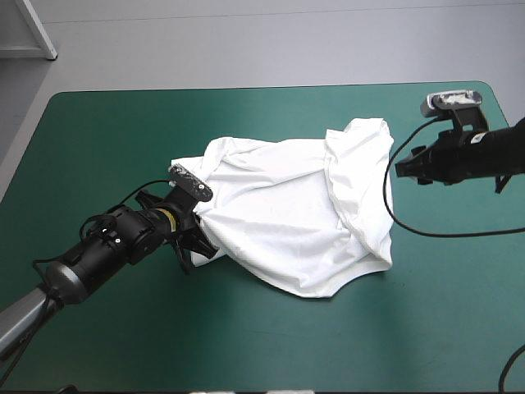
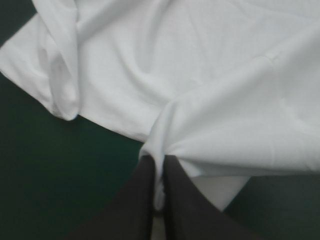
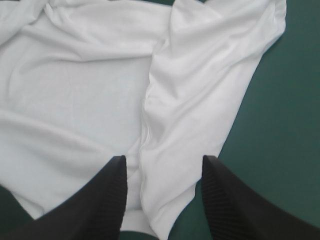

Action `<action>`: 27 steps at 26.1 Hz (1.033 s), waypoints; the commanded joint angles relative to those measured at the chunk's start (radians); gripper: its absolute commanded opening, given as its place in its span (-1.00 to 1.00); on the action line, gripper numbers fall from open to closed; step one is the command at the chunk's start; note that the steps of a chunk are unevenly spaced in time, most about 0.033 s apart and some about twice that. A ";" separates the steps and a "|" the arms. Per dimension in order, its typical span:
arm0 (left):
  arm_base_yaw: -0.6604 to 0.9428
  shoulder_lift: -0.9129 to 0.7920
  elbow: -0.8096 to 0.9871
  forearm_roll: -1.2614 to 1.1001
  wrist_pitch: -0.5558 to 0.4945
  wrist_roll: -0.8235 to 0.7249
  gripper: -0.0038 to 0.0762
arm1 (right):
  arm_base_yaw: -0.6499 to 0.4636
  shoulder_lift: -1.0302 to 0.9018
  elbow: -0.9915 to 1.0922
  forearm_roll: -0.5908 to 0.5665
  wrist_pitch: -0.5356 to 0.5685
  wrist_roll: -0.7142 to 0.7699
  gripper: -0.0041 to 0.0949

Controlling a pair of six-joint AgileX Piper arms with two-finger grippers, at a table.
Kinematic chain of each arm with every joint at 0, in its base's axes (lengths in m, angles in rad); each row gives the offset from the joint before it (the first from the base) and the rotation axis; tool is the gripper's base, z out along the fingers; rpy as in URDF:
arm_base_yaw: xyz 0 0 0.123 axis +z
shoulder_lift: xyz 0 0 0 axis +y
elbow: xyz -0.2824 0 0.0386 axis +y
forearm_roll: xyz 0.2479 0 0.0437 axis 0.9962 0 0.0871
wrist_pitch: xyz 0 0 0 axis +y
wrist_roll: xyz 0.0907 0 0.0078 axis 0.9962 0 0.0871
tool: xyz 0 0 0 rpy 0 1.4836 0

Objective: Fold the cloth

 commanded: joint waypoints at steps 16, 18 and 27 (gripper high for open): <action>0.255 0.011 -0.133 -0.191 0.016 0.240 -0.85 | 0.155 0.211 0.312 -0.071 -0.618 -0.057 -0.02; 0.255 0.019 -0.133 -0.201 0.023 0.240 -0.85 | 0.155 0.257 0.281 -0.068 -0.631 -0.057 0.00; 0.255 0.021 -0.133 -0.203 0.031 0.240 -0.85 | 0.155 0.420 0.106 -0.108 -0.586 -0.049 0.12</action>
